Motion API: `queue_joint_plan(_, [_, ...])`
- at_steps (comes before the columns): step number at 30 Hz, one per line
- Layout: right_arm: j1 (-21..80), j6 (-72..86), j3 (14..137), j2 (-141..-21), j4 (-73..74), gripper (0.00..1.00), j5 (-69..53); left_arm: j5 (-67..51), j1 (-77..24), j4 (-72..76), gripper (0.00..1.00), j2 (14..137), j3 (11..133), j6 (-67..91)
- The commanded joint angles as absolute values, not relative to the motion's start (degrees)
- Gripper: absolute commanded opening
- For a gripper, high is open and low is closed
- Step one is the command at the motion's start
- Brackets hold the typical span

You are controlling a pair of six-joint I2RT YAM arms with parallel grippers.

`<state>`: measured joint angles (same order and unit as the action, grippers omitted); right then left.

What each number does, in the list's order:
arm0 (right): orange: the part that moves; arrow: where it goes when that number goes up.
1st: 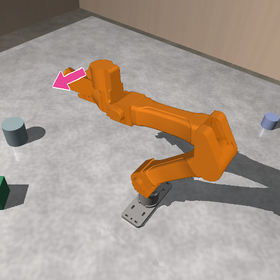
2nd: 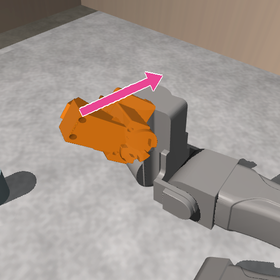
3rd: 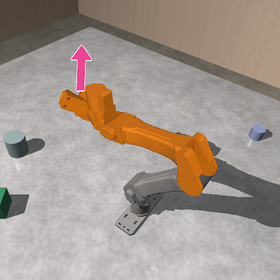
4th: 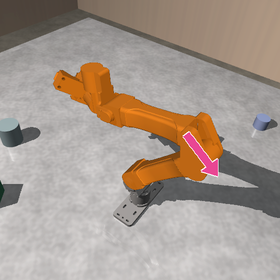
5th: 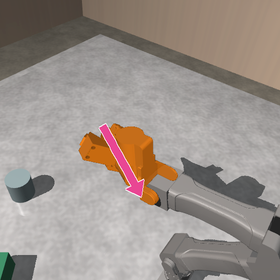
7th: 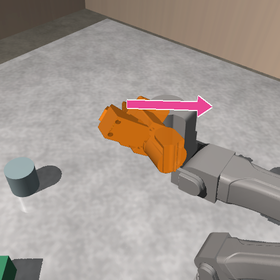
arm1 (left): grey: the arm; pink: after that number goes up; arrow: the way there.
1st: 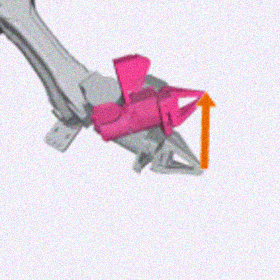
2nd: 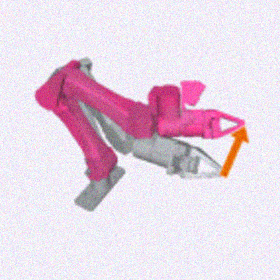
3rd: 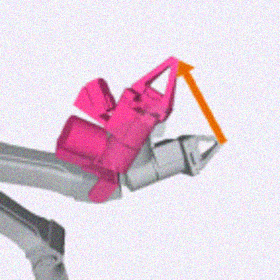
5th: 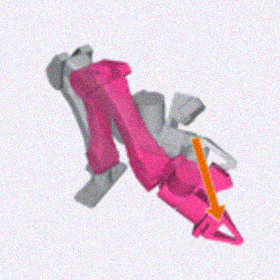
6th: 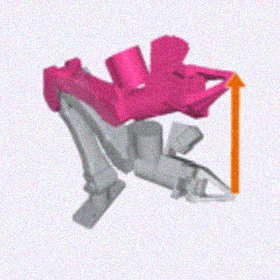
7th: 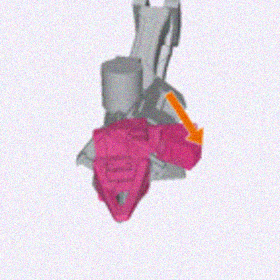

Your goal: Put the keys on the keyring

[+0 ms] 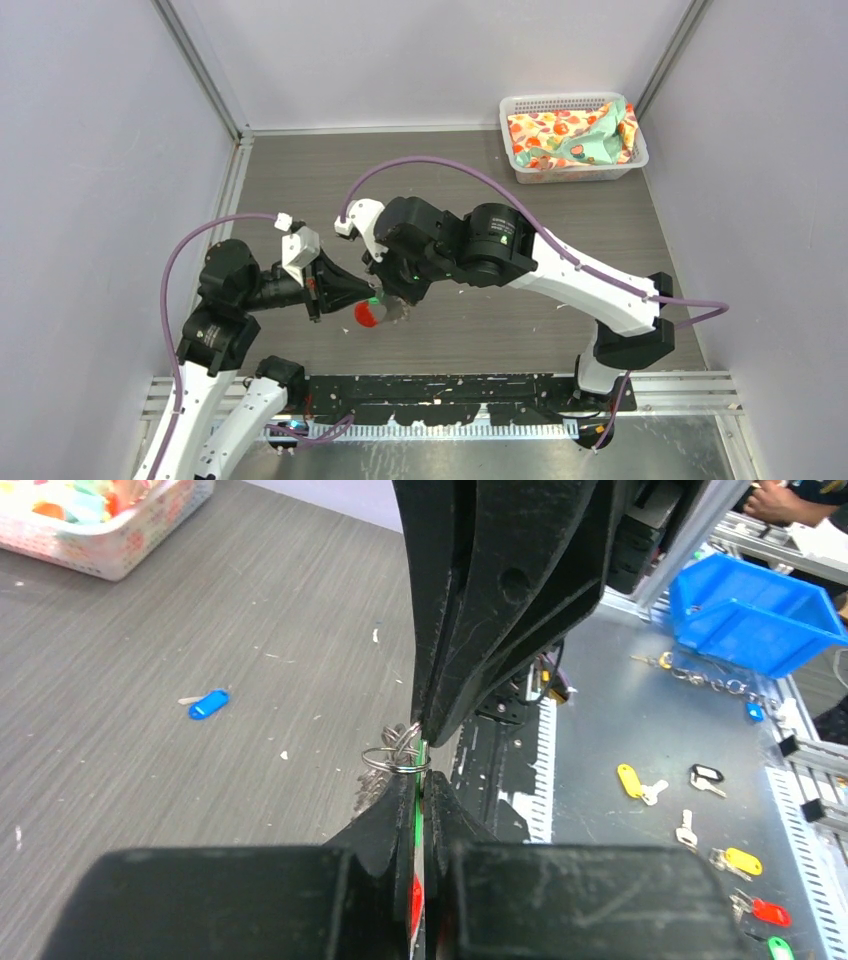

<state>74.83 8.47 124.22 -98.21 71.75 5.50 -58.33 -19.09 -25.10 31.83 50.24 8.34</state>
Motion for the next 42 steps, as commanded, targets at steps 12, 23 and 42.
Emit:
queue_joint_plan(12, [74.3,1.7,118.6,-92.0,71.8,0.01,5.2,-73.5,-19.3,-31.8,0.01,37.2,58.5,12.2])
queue_joint_plan(23, [74.2,-6.2,116.1,-89.7,70.2,0.01,1.9,-76.0,-19.3,-28.1,0.00,38.6,59.2,17.7])
queue_joint_plan(42, [72.6,-10.1,114.1,-86.2,67.1,0.01,-6.3,-67.6,-19.3,-33.0,0.17,36.2,56.4,8.5])
